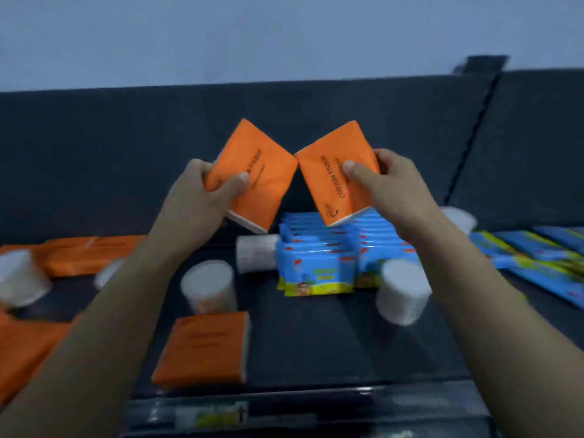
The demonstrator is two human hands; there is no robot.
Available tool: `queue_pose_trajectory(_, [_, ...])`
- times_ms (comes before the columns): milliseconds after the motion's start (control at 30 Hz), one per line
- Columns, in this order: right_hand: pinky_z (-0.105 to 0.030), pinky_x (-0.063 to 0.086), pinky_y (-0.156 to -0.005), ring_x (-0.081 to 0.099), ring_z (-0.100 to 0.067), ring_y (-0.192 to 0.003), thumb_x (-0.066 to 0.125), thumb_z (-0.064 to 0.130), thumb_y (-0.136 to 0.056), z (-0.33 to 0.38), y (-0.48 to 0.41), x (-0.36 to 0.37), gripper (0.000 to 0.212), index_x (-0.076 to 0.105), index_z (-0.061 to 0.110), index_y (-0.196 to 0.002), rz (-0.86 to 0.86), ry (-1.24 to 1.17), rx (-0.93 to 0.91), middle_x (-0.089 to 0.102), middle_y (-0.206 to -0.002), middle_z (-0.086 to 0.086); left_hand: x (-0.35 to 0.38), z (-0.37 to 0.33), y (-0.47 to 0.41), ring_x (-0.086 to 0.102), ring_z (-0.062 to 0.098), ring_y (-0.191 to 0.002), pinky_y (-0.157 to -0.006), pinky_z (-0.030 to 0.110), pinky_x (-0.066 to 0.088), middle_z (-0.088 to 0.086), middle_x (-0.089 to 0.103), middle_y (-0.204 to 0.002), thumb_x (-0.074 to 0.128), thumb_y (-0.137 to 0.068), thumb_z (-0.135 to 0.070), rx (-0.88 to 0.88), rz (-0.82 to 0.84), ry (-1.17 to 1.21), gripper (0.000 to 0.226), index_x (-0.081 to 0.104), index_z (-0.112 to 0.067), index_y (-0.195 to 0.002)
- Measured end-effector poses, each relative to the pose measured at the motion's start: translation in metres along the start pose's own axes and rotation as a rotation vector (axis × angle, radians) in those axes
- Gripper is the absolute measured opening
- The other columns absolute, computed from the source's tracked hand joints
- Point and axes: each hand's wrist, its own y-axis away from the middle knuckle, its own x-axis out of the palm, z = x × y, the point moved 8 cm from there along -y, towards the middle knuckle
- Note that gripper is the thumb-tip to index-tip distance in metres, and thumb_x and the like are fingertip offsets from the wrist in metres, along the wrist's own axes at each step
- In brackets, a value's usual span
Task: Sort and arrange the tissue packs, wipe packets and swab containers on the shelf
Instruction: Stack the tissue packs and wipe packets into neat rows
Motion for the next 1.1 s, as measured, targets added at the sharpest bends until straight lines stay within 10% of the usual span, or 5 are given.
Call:
queue_pose_trajectory(133, [-0.014, 0.044, -0.056, 0.057, -0.006, -0.070, 0.066, 0.027, -0.085, -0.043, 0.026, -0.146, 0.019, 0.061, 0.017, -0.100, -0.189, 0.092, 0.082, 0.063, -0.084, 0.006, 0.127, -0.074, 0.028, 0.060, 0.012, -0.074, -0.069, 0.035, 0.054, -0.004, 0.061, -0.087, 0.058, -0.086, -0.044, 0.108, 0.224, 0.112, 0.029, 0.055, -0.020, -0.102])
queue_pose_trajectory(633, [-0.048, 0.053, -0.086, 0.065, -0.031, -0.089, 0.074, 0.017, -0.068, -0.157, 0.173, -0.522, 0.027, 0.060, 0.025, -0.090, -0.760, 0.304, 0.393, 0.066, -0.092, -0.006, 0.464, -0.293, 0.169, 0.064, 0.020, -0.088, -0.080, 0.043, 0.053, 0.002, 0.066, -0.097, 0.067, -0.080, -0.033, 0.447, 0.855, 0.157, 0.027, 0.054, -0.018, -0.099])
queue_pose_trajectory(1100, [-0.029, 0.043, -0.071, 0.053, -0.018, -0.074, 0.068, 0.001, -0.075, -0.230, 0.082, -0.694, 0.034, 0.056, 0.022, -0.099, -0.734, 0.418, 0.344, 0.054, -0.076, 0.003, 0.645, -0.394, 0.127, 0.058, 0.017, -0.083, -0.065, 0.029, 0.042, 0.001, 0.062, -0.098, 0.068, -0.081, -0.029, 0.467, 0.731, 0.106, 0.030, 0.053, -0.013, -0.102])
